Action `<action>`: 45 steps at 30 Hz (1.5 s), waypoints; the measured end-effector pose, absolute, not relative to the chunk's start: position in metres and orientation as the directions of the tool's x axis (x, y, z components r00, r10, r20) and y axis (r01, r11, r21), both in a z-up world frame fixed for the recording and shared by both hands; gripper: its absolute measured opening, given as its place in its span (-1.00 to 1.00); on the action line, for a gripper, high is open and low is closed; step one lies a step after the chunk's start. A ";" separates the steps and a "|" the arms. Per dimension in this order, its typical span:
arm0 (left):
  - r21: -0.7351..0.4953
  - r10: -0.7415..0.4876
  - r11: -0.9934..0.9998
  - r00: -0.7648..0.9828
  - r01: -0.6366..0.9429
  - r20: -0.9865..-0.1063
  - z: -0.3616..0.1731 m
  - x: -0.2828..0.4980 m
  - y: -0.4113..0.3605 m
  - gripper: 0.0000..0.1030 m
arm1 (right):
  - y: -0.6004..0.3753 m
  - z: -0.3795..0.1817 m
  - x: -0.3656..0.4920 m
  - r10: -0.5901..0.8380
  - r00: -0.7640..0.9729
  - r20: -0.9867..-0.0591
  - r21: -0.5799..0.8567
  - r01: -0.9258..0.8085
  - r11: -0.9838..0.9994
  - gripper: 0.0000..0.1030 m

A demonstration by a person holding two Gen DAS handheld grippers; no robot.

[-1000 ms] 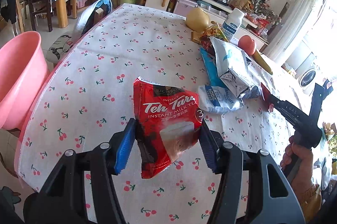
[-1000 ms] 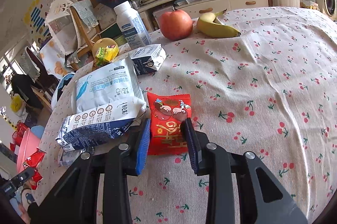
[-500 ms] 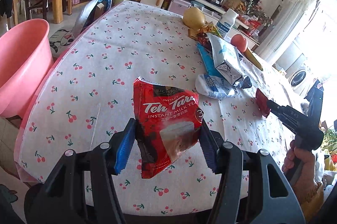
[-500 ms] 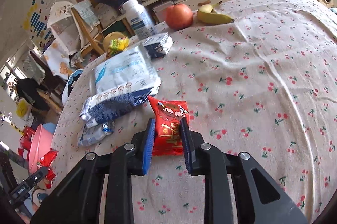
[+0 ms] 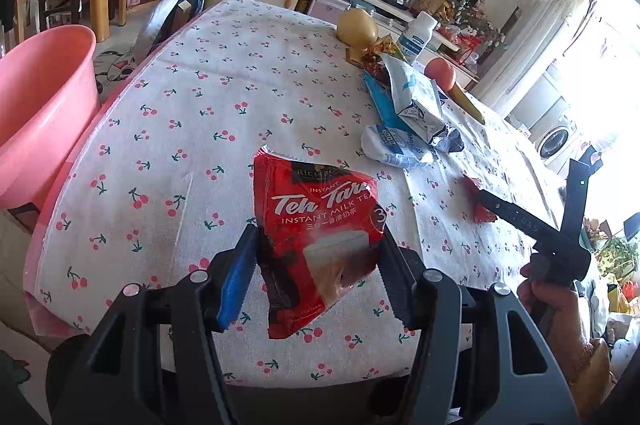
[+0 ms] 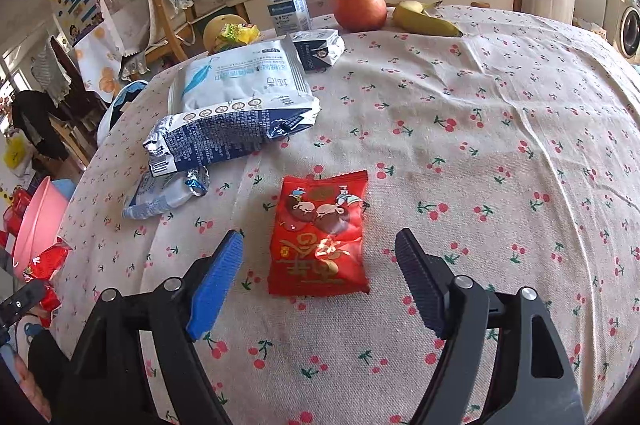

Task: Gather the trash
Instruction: 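Hold the red wrapper in the left gripper while the right gripper grasps the red candy packet, then drop the red wrapper and red candy packet into the pink bucket with both grippers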

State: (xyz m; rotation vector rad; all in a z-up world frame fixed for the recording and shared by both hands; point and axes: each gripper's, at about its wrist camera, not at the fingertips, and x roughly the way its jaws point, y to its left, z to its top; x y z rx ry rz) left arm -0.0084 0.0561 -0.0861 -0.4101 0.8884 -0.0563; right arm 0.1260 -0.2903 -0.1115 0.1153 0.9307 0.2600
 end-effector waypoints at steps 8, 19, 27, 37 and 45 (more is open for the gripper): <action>-0.384 -0.230 0.917 0.650 -0.104 -0.725 -0.081 -0.015 0.060 0.15 | -0.282 -0.114 0.125 0.201 0.586 -0.785 0.130 -0.161 0.978 -0.12; -0.413 -0.248 0.907 0.682 -0.087 -0.688 -0.071 -0.025 0.071 0.15 | -0.260 -0.078 0.101 0.242 0.632 -0.736 0.138 -0.210 0.968 -0.45; -0.420 -0.184 0.897 0.748 -0.137 -0.637 -0.051 -0.036 0.109 0.15 | -0.184 -0.028 0.083 0.410 0.621 -0.668 0.202 -0.379 0.903 -0.47; -0.375 0.052 0.864 0.800 -0.336 -0.597 -0.031 -0.049 0.216 0.15 | -0.008 0.017 0.070 0.680 0.416 -0.604 0.306 -0.667 0.680 -0.47; -0.330 0.194 0.808 0.751 -0.487 -0.632 -0.050 -0.045 0.302 0.15 | 0.114 0.011 0.076 0.732 0.292 -0.615 0.336 -0.743 0.579 -0.48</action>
